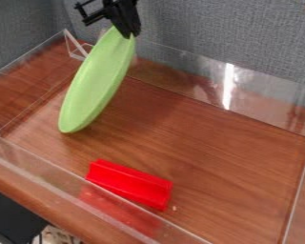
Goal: Move the red object from the green plate to the table
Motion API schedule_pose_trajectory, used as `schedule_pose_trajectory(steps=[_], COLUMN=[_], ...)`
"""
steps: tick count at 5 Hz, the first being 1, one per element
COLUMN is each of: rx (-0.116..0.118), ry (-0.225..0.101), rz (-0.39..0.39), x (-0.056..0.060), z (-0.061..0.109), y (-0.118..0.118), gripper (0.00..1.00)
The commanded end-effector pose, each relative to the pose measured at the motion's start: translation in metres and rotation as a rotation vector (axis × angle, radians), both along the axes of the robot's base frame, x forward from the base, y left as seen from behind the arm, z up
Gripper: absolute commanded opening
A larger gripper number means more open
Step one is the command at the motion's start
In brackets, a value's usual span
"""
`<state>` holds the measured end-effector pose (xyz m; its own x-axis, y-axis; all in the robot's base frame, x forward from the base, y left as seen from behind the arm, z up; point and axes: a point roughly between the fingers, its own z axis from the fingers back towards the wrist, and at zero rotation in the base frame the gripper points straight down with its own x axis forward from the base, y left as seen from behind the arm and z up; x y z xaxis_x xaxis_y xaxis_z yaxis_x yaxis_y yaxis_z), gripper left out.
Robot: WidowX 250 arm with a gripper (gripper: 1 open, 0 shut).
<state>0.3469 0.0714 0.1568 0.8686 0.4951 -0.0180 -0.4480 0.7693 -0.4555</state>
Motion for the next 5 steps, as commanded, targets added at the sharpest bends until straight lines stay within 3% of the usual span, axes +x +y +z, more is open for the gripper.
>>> schedule_pose_trajectory(steps=[1, 4, 5], rx=[0.024, 0.037, 0.038], ry=[-0.048, -0.051, -0.058], rz=[-0.049, -0.051, -0.027], x=[-0.002, -0.013, -0.014], z=[0.007, 0.032, 0.027], y=[0.014, 0.005, -0.006], gripper=[0.0, 0.0, 0.0])
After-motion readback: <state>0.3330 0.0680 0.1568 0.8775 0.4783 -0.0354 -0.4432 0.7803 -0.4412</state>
